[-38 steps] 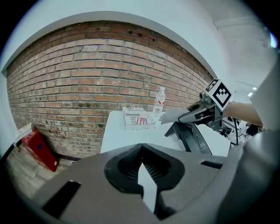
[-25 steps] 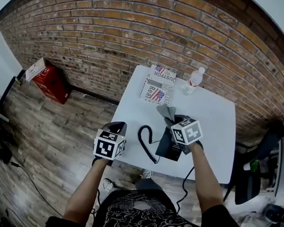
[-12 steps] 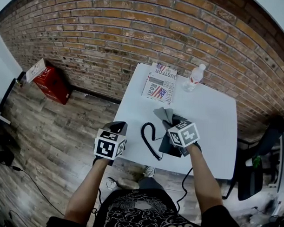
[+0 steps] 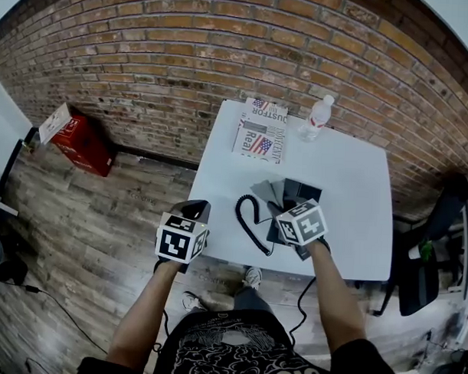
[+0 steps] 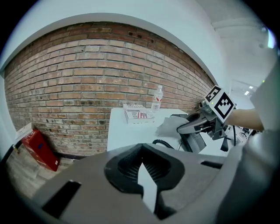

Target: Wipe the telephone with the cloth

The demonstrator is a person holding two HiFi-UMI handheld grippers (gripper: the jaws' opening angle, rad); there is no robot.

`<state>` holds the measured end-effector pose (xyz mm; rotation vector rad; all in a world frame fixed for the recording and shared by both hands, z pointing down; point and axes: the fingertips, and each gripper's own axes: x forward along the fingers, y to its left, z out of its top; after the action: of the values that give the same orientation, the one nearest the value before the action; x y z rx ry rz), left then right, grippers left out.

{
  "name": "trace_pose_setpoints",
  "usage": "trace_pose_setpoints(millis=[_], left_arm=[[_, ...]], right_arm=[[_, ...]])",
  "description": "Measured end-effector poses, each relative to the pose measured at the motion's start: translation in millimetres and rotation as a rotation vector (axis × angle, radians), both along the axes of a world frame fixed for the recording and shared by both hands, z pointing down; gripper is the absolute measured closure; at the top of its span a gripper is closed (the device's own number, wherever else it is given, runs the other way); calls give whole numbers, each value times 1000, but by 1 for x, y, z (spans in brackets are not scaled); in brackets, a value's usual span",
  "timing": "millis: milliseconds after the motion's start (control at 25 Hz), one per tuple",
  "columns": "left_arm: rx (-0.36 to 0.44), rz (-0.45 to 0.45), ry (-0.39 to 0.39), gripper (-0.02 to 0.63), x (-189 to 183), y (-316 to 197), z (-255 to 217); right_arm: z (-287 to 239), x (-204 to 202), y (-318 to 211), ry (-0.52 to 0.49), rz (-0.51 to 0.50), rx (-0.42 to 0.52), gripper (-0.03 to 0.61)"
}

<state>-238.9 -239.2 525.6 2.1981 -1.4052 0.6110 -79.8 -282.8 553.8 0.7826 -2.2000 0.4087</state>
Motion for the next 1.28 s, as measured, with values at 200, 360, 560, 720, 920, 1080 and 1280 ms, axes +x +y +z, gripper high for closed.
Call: trace_pose_setpoints(millis=[200,360,560,720,920,1080,1280], left_arm=[[-5,37,-9,607,1,9,2],[-4,59,-15,607,1,16,4],[6,76,-14,607,3,23,1],[15,89,-15,607,0,30,-1],[17,99,-20,607,-6,40,0],[18,113,-26,607,-9,49,1],[10,127,-30,607,-9,59,5]], right_arm=[[5,2,15,-13,38,-6,568],[11,3,27,-20,63,-12,568],[18,5,42,-22,87,-25,568],[24,4,56,-32,113,-34,568],[30,2,69,-40,145,-39,568],[36,0,83,-47,163,-46,568],[41,0,95,-57,181,-51,568]])
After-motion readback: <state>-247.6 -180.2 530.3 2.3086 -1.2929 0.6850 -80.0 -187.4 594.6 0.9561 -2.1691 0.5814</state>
